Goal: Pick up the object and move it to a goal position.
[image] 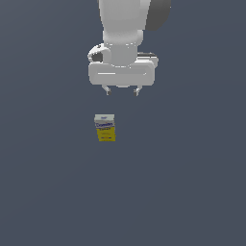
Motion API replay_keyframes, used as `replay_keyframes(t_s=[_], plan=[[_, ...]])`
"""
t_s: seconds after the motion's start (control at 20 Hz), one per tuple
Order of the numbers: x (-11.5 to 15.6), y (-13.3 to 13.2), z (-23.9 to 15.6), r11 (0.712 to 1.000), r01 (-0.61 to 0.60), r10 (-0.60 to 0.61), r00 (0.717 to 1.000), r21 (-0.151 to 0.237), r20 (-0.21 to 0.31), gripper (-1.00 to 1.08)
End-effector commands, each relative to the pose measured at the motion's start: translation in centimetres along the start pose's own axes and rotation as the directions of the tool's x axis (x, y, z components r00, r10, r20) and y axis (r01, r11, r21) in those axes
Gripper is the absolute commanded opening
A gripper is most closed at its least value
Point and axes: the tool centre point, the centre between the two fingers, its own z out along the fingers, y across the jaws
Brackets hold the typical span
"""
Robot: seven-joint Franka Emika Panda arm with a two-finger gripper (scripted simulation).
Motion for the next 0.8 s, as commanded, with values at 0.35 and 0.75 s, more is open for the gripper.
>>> replay_keyframes(t_s=[0.35,0.75], plan=[[0.5,-0.4,-1.3,0.999,0.043,-0.044,0.999,-0.01,-0.029,1.0],[0.5,-0.4,-1.3,0.999,0.04,-0.04,0.999,-0.011,-0.031,1.0]])
